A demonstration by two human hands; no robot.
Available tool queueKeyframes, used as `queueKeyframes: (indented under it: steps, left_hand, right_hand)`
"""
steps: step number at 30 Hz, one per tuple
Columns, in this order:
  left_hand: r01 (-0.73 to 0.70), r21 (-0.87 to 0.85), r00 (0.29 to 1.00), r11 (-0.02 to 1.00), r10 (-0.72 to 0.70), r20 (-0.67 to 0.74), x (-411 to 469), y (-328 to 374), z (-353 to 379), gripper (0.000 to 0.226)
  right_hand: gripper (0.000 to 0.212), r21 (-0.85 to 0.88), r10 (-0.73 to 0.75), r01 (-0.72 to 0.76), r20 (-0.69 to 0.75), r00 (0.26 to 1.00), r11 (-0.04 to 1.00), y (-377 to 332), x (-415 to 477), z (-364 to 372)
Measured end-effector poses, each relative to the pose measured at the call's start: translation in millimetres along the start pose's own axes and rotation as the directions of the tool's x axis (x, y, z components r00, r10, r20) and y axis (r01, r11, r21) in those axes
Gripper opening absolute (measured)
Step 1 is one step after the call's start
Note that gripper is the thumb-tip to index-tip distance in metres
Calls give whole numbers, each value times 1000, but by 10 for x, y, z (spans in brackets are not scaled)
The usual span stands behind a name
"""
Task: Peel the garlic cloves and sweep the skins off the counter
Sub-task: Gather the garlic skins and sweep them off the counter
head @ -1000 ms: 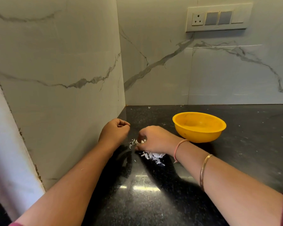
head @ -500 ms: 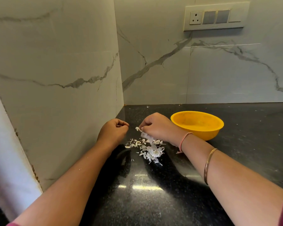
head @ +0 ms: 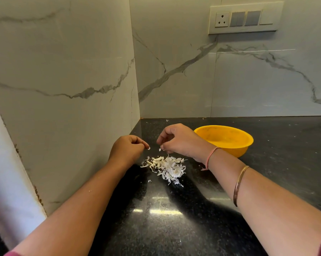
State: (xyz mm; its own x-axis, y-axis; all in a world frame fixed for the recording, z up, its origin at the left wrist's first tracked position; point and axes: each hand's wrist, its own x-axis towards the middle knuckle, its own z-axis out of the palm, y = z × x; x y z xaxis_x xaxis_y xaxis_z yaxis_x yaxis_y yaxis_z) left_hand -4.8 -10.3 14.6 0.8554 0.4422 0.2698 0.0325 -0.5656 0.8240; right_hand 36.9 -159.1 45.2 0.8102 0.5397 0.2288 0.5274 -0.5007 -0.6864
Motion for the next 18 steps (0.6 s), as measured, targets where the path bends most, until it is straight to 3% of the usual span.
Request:
queueKeyframes:
  steps: [6, 9, 13, 18]
  left_hand:
    - [17, -68, 1000, 998, -17, 2, -7, 10, 1, 28]
    - [36, -67, 999, 997, -35, 12, -3, 2, 8, 27]
    - [64, -17, 997, 998, -63, 35, 7, -24, 2, 32]
    - [93, 92, 993, 991, -99, 63, 0, -40, -3, 27]
  right_hand:
    - [23, 118, 104, -95, -77, 992, 989, 70, 43, -6]
    - [23, 63, 143, -139, -71, 987, 988, 96, 59, 0]
    - [36, -107, 217, -203, 142, 966, 973, 89, 22, 12]
    - [55, -304, 209, -89, 388, 898, 948, 114, -17, 119]
